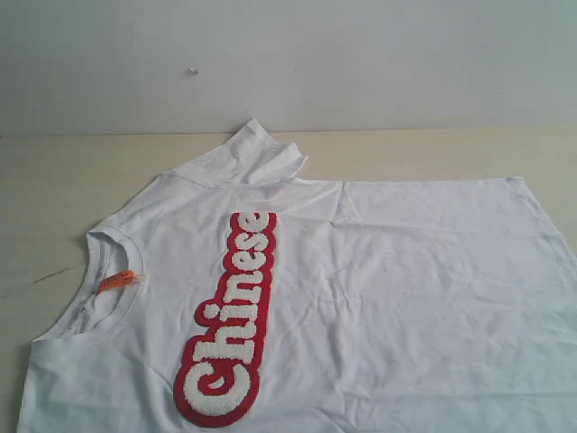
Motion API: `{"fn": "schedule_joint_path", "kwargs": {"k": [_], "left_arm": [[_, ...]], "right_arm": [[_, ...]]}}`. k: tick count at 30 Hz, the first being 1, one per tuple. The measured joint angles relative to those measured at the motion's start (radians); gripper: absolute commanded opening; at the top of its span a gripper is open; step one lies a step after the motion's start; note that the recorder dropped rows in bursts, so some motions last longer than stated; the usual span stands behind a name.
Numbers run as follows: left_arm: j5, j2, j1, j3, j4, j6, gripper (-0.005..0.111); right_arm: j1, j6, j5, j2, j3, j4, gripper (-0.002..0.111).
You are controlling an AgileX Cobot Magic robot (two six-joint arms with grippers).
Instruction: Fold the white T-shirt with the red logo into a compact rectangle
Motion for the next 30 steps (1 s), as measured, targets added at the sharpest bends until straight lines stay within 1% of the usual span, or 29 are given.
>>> {"fn": "schedule_joint_path", "kwargs": {"k": [17, 19, 24, 28, 30], "left_arm": [[-0.006, 0.0, 0.0, 0.0, 0.0, -0.044, 0.0], [-0.006, 0.0, 0.0, 0.0, 0.0, -0.053, 0.0], [-0.031, 0.0, 0.0, 0.0, -0.004, -0.097, 0.0], [-0.028, 0.0, -0.002, -0.008, -0.004, -0.131, 0.0], [-0.014, 0.0, -0.018, -0.037, -0.008, -0.134, 0.0]], "right_arm": [[0.0, 0.0, -0.016, 0.0, 0.0, 0.006, 0.0], [0.0, 0.023, -0.065, 0.0, 0.0, 0.044, 0.0], [0.0, 0.153, -0.262, 0.0, 0.0, 0.239, 0.0], [0.0, 0.188, -0.404, 0.0, 0.0, 0.298, 0.0], [0.0, 0.222, -0.474, 0.0, 0.0, 0.341, 0.0]]}}
